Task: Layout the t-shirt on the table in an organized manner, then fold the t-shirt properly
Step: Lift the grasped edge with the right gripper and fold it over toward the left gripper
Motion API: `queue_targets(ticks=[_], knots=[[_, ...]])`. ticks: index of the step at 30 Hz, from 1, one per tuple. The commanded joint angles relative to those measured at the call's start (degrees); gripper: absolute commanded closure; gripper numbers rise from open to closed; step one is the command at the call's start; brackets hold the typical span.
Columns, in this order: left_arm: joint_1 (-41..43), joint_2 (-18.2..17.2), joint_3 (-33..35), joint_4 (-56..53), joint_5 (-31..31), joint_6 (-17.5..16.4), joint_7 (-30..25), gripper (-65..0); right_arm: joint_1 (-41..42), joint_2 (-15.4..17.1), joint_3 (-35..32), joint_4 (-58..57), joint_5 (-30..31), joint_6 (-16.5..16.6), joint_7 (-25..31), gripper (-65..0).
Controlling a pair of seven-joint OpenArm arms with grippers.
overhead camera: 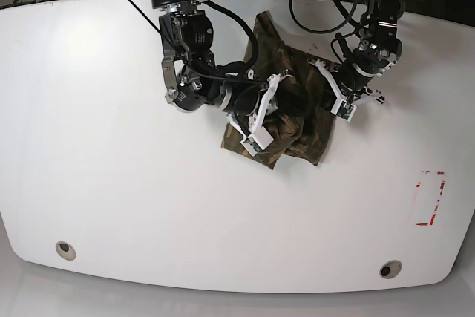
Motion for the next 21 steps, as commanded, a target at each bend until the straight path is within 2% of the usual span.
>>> queue_targets(ticks=[1, 6, 9, 12, 16, 21], knots=[[1.0, 0.0, 0.4, -0.6, 1.2, -1.3, 5.2, -2.7, 2.0, -0.6, -1.6, -0.1, 1.7, 0.2, 3.3, 0.0], [1.0, 0.0, 0.4, -0.6, 1.2, -1.3, 5.2, -2.7, 2.3, -0.6, -1.7, -0.7, 1.7, 0.1, 3.4, -0.5], [1.0, 0.0, 0.4, -0.6, 1.2, -1.3, 5.2, -2.7, 2.3, -0.6, -1.7, -1.8, 1.7, 0.1, 3.4, -5.9], [1.0, 0.0, 0.4, -0.6, 1.2, -1.3, 5.2, -2.6, 2.9, -0.6, -1.7, -2.8, 1.7, 0.0, 3.5, -14.7], [1.0, 0.1, 0.4, -0.6, 1.2, -1.3, 5.2, -2.6, 3.7, -0.6, -1.9, -3.5, 1.7, 0.0, 3.5, -31.7], [1.0, 0.1, 0.4, -0.6, 1.2, -1.3, 5.2, -2.6, 5.9, -0.6, -1.9, -3.4, 1.9, 0.0, 3.4, -44.6]])
